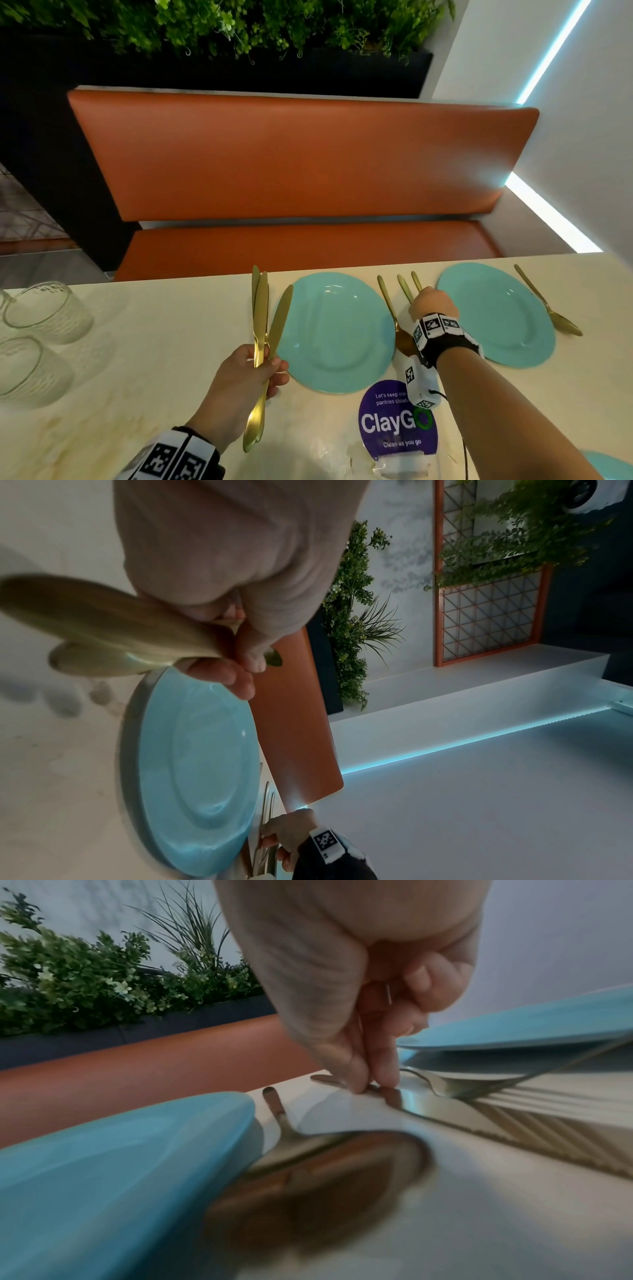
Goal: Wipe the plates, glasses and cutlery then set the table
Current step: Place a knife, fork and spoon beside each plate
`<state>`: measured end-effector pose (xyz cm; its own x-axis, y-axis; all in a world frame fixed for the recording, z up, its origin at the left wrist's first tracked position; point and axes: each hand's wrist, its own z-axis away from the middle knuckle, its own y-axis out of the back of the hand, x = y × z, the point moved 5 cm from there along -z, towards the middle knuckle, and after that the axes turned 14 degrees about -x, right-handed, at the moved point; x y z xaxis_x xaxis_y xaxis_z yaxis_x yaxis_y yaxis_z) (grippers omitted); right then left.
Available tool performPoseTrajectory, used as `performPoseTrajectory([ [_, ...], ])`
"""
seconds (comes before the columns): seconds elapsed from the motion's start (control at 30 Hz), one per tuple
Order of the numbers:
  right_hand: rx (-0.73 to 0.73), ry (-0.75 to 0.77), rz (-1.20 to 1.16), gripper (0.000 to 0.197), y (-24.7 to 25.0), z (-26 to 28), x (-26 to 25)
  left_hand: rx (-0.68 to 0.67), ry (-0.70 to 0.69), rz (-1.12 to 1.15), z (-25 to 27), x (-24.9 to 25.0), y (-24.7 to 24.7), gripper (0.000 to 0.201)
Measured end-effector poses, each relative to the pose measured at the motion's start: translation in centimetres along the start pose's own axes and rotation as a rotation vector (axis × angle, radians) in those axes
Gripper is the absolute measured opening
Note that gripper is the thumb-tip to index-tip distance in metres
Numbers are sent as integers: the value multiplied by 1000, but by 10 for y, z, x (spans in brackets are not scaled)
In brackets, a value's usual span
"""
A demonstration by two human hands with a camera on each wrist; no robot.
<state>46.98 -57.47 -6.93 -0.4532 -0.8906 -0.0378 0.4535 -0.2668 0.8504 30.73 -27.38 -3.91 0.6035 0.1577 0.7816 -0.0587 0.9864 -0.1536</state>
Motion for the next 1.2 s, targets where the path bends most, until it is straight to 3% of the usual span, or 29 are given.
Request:
performPoseTrajectory([
  [0.8, 28, 32, -64, 22, 8, -4, 3, 9, 5, 51, -6, -6, 1, 8],
  [0.9, 69, 182, -59, 27, 22, 20, -15, -34, 35, 141, -4, -6, -4, 16],
  [1.1, 132, 906, 43, 20, 12, 149, -75, -97, 38, 246, 12, -4, -13, 13],
  [1.2, 30, 972, 57, 20, -16, 195, -85, -112, 9, 286, 24, -4, -15, 14],
])
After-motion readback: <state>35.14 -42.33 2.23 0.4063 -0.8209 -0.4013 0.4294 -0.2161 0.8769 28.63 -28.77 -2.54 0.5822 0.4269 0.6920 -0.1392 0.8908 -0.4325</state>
